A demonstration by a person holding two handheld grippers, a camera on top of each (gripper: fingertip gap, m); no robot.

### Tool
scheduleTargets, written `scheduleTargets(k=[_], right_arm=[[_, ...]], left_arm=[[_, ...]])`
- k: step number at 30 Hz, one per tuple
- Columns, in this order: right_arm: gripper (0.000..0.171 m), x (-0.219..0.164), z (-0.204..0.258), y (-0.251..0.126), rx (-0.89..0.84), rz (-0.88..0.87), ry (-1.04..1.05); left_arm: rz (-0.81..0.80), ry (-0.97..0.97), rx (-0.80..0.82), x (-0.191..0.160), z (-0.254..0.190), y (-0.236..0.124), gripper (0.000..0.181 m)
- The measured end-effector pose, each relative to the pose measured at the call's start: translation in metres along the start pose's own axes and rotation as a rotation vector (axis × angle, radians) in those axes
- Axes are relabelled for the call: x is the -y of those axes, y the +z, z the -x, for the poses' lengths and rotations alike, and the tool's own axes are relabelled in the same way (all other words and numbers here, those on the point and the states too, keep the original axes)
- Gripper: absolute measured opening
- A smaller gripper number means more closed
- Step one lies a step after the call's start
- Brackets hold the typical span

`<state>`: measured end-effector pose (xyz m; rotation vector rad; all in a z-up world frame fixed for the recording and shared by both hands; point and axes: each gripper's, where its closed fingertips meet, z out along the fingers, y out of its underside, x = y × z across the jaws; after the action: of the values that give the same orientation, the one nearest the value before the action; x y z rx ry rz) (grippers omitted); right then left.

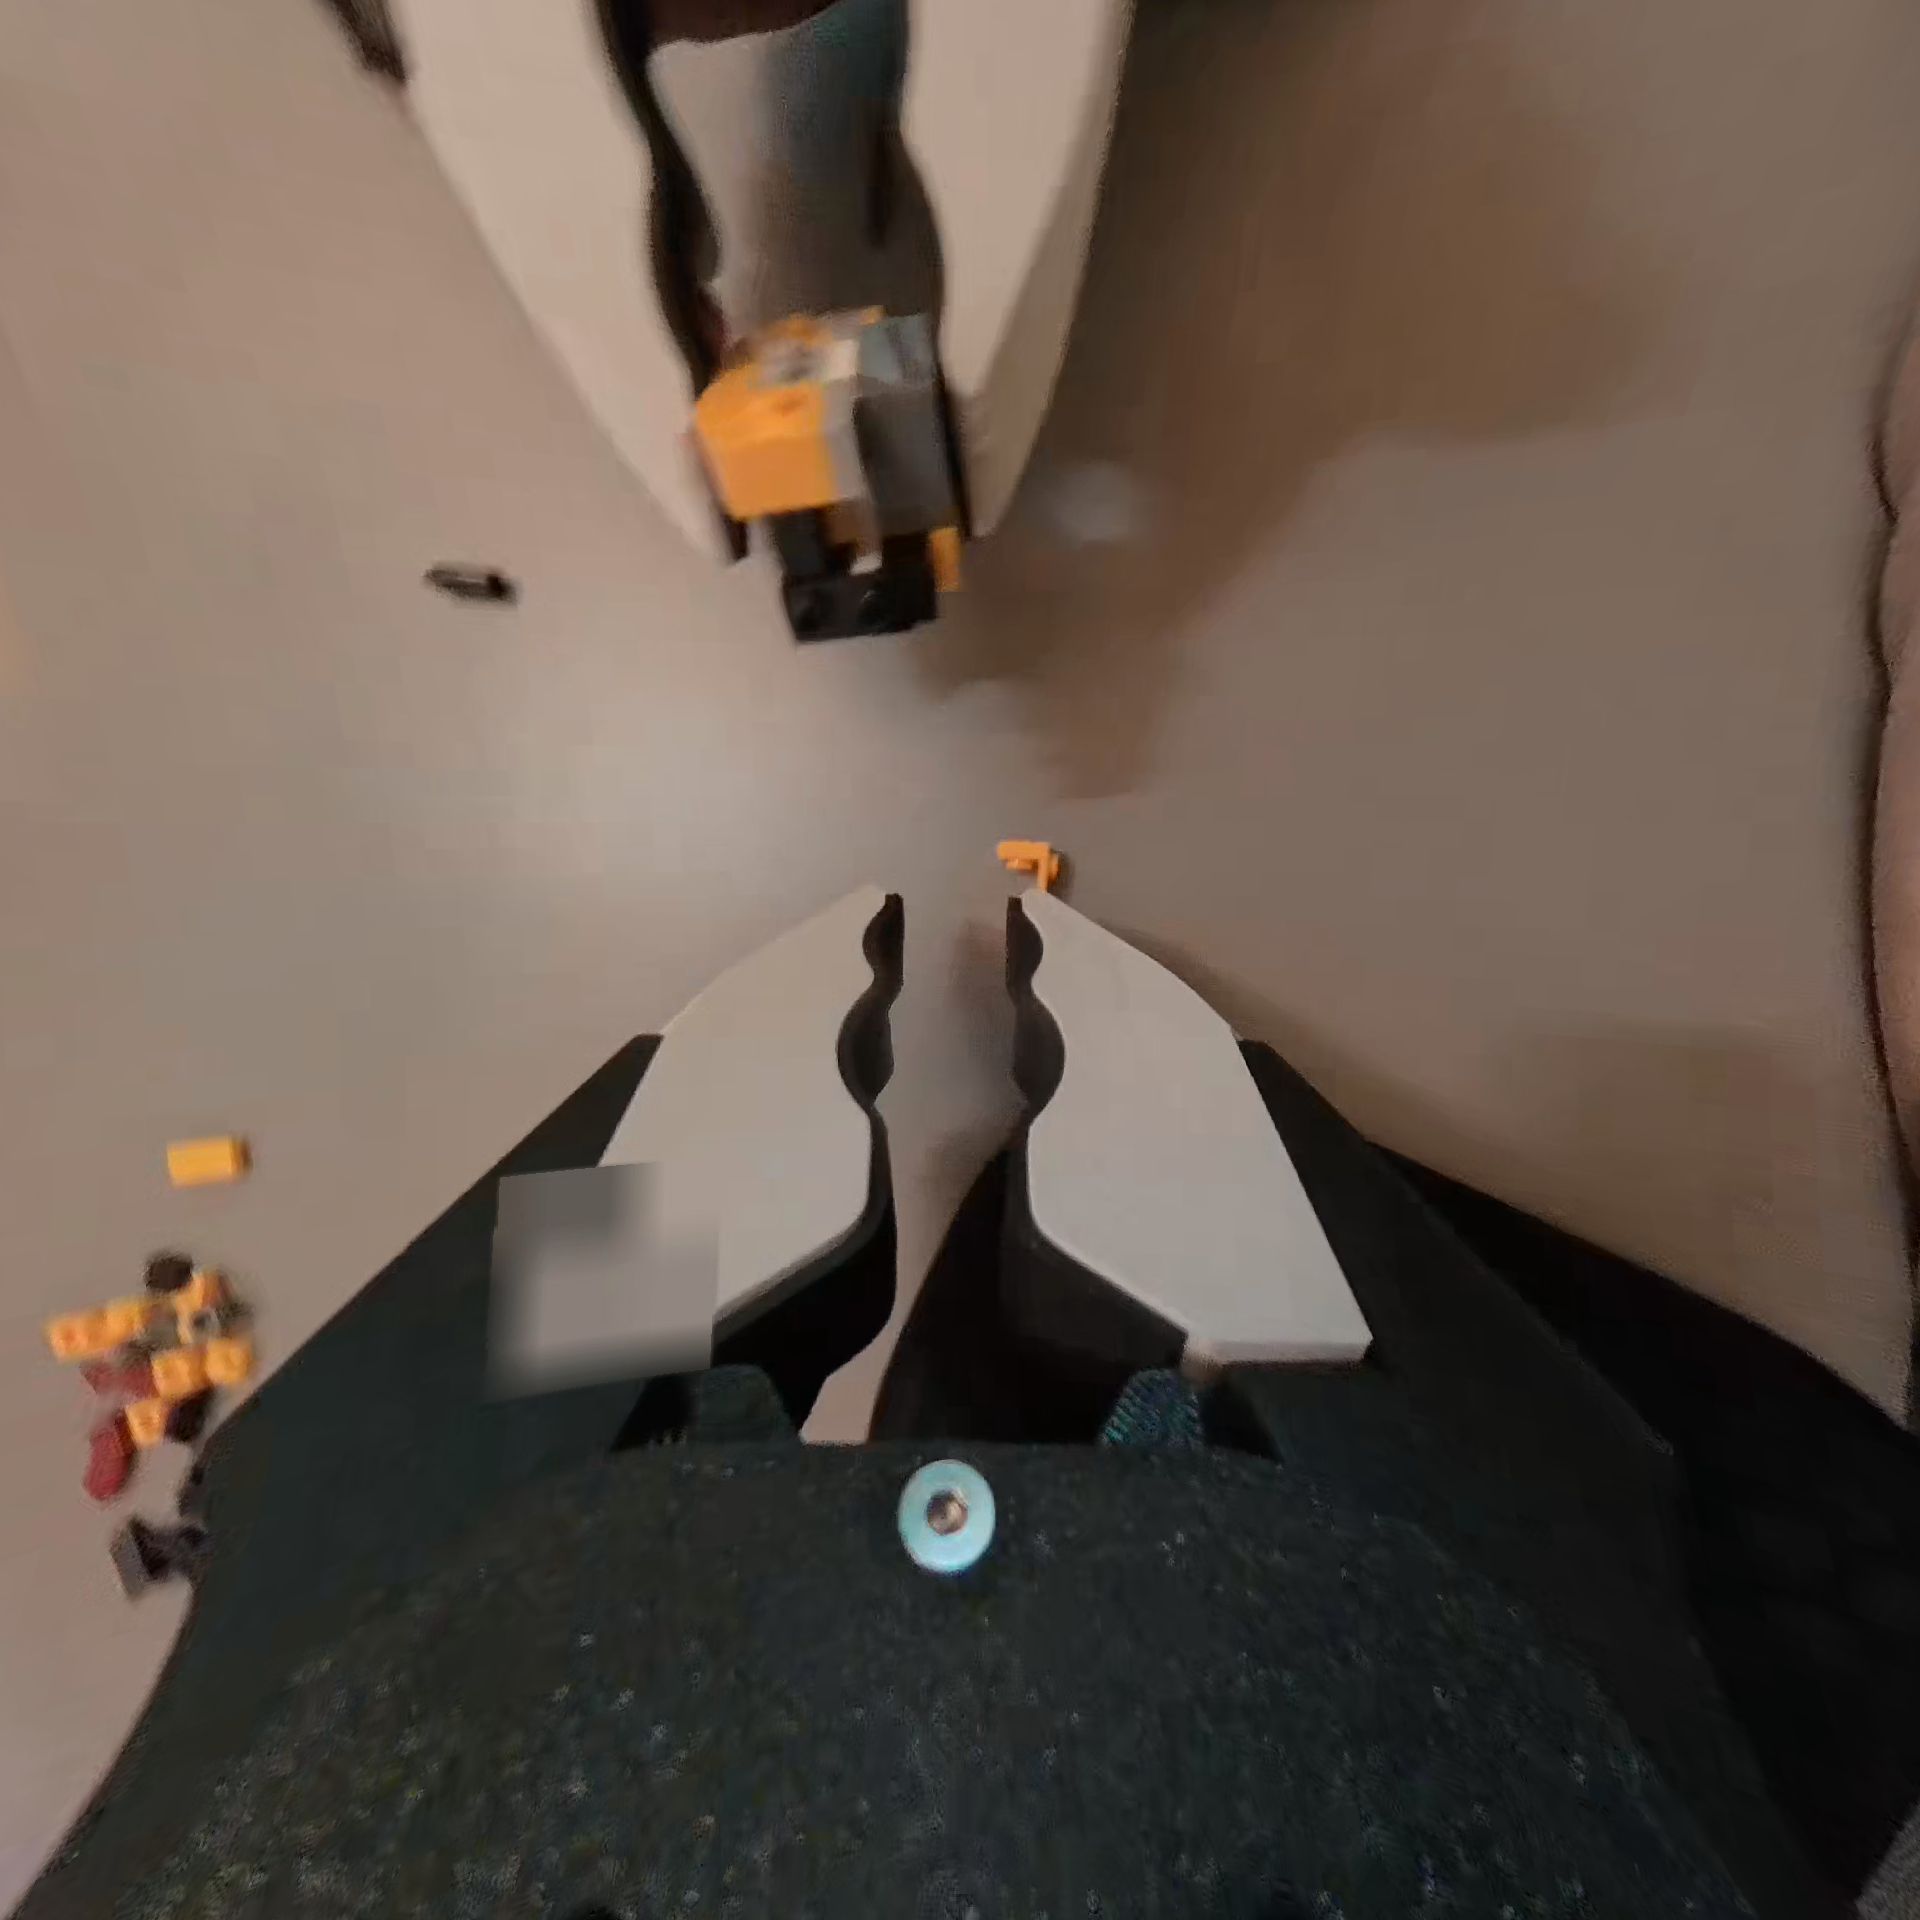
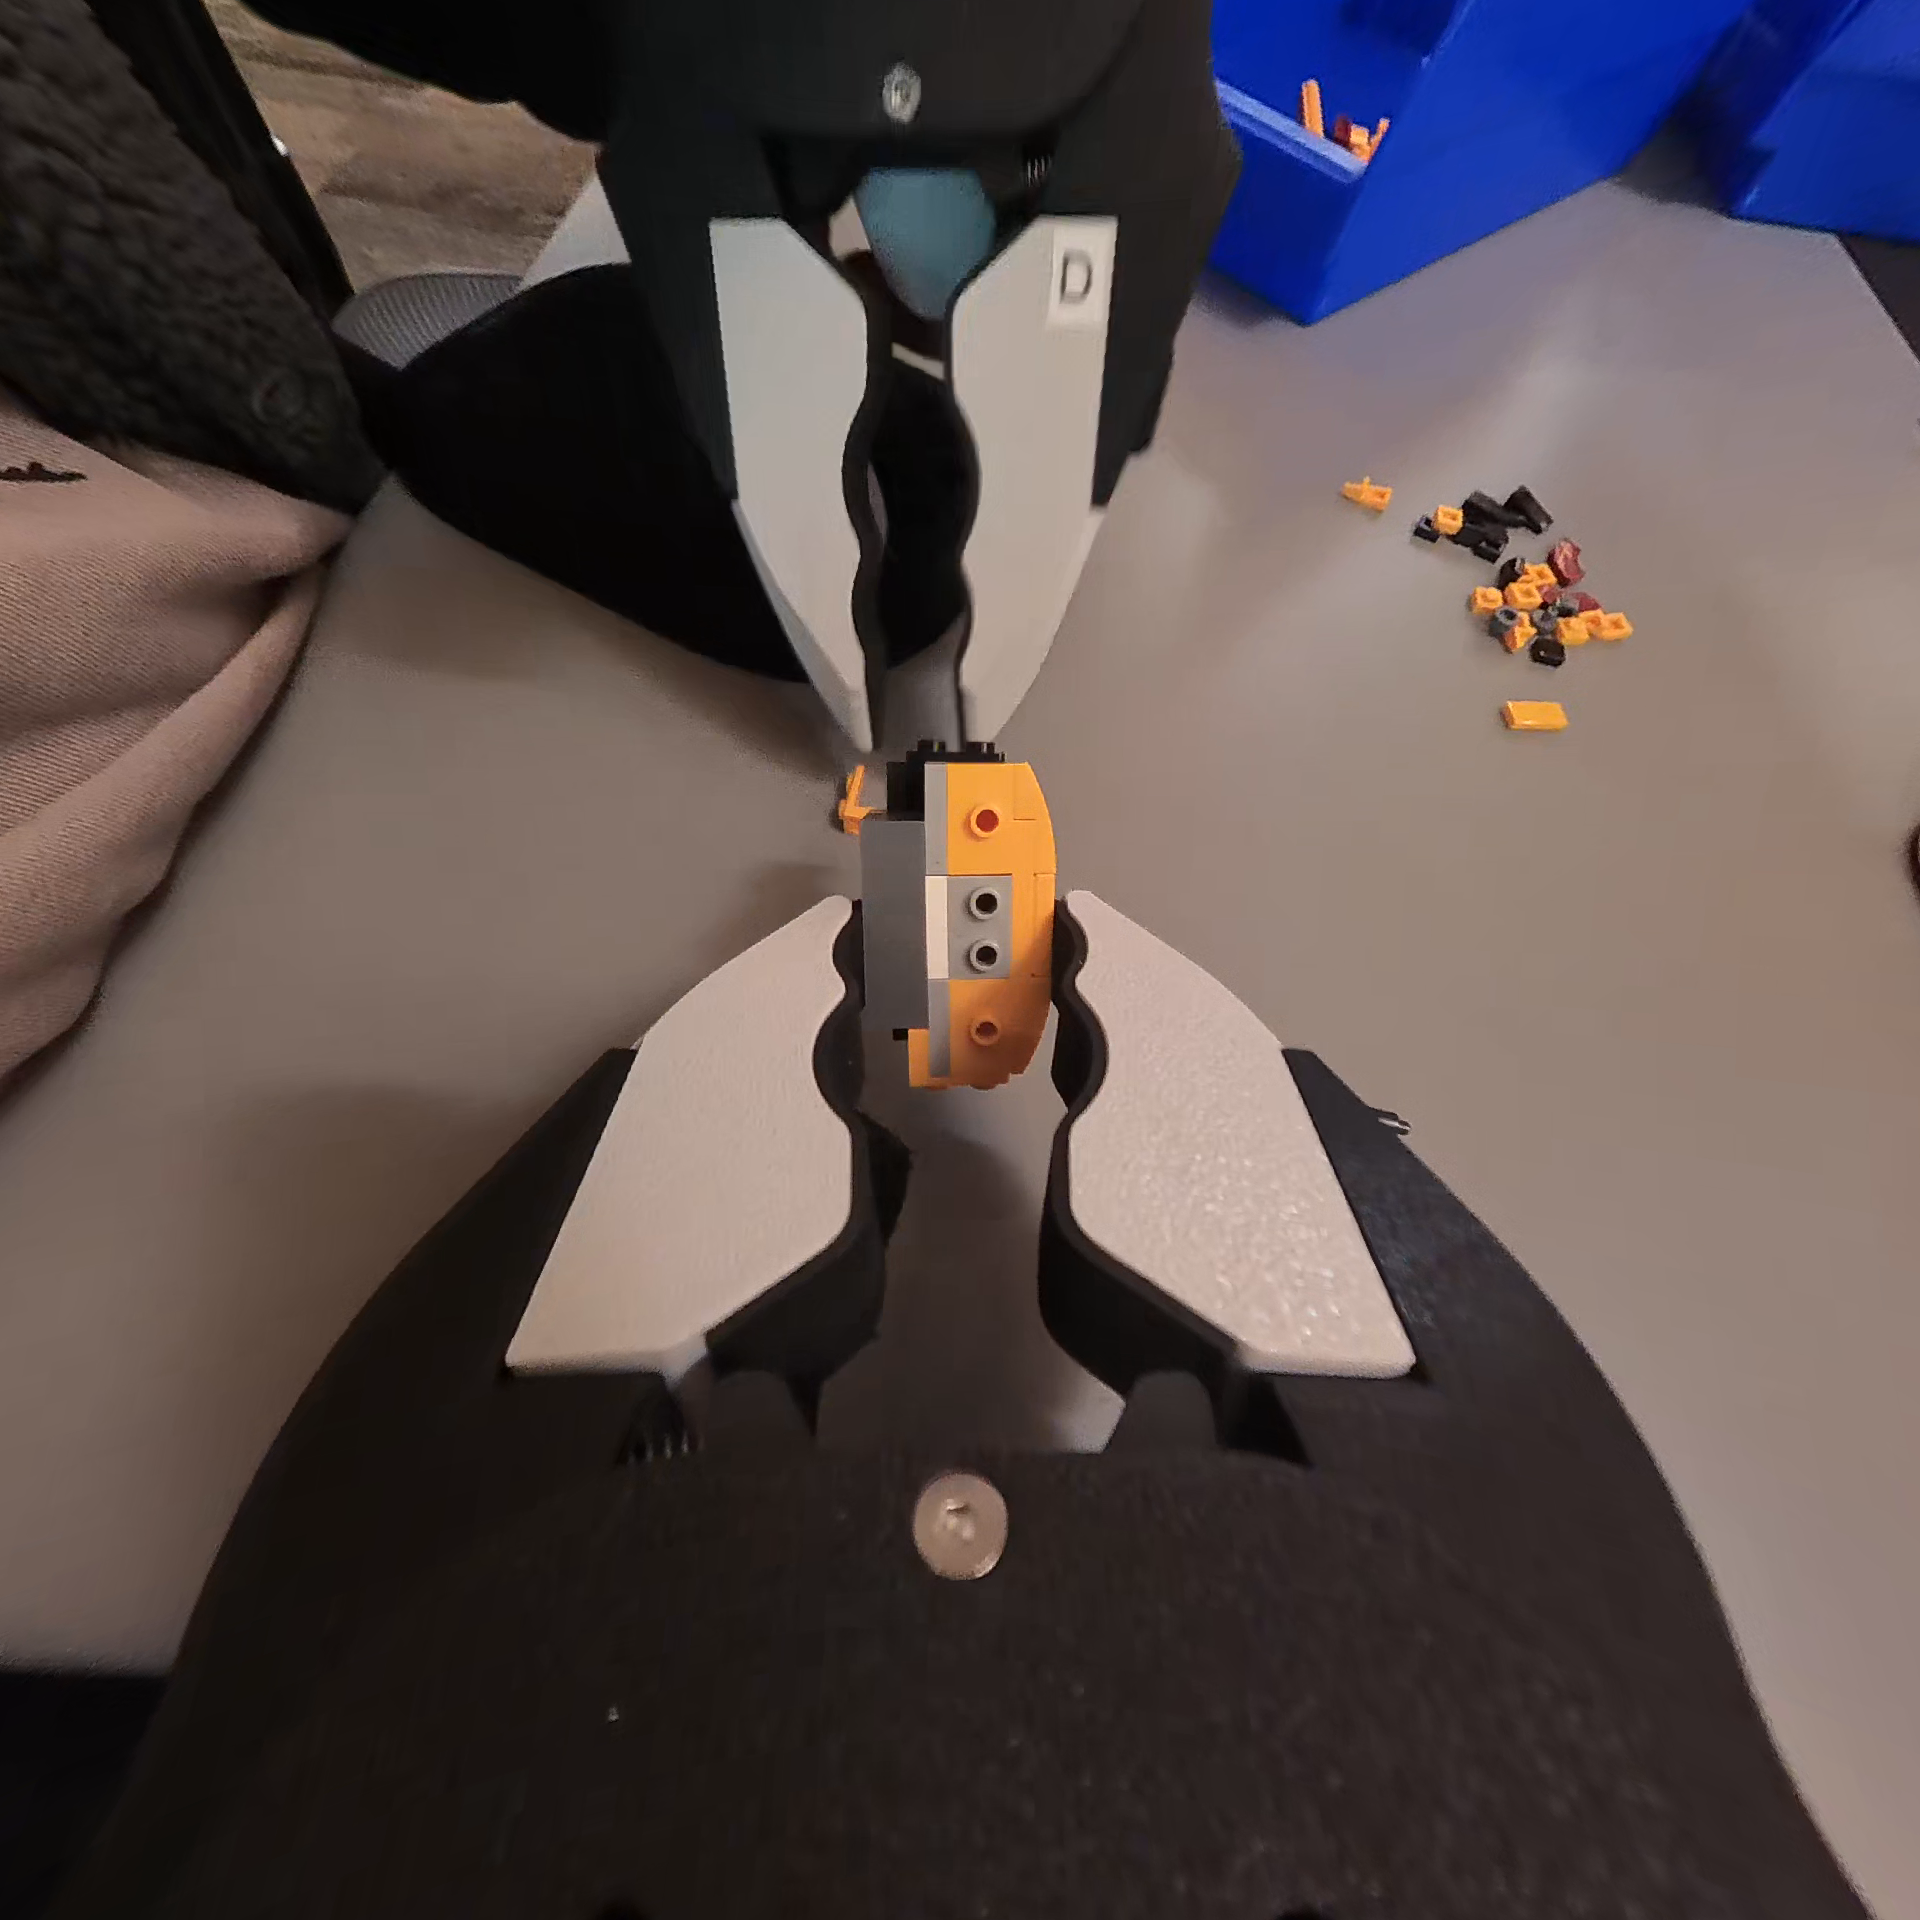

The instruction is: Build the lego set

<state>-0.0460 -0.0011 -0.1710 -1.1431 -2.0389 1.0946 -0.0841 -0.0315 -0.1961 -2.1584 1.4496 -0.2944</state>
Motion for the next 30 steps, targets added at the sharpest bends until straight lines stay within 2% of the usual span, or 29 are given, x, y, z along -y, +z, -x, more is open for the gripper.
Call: scheduleTargets(k=[5,7,11,14,20,25,30], right_arm=[[0.033,-0.008,-0.006,0.003,-0.039,0.051,0.002],[0.033,-0.01,-0.008,0.004,-0.047,0.062,0.003],[0.033,-0.011,-0.008,0.004,-0.053,0.072,0.002],[0.033,-0.011,-0.007,0.005,-0.053,0.075,-0.001],[0.033,-0.012,-0.005,0.005,-0.041,0.088,-0.002],[0.033,-0.019,-0.001,0.006,-0.026,0.13,-0.034],[0.033,-0.022,0.007,0.008,0.01,0.154,-0.049]], left_arm=[[0.032,-0.279,0.057,-0.014,-0.008,0.002,0.021],[0.039,-0.333,0.1,-0.015,-0.012,0.004,0.02],[0.01,-0.359,0.169,-0.004,-0.015,0.005,0.013],[0.041,-0.273,0.195,-0.004,-0.015,0.012,0.01],[0.005,-0.203,0.078,0.003,-0.018,0.015,0.001],[-0.208,-0.332,-0.153,0.024,-0.025,0.007,0.001],[-0.345,-0.264,-0.318,0.043,-0.034,-0.011,0.001]])
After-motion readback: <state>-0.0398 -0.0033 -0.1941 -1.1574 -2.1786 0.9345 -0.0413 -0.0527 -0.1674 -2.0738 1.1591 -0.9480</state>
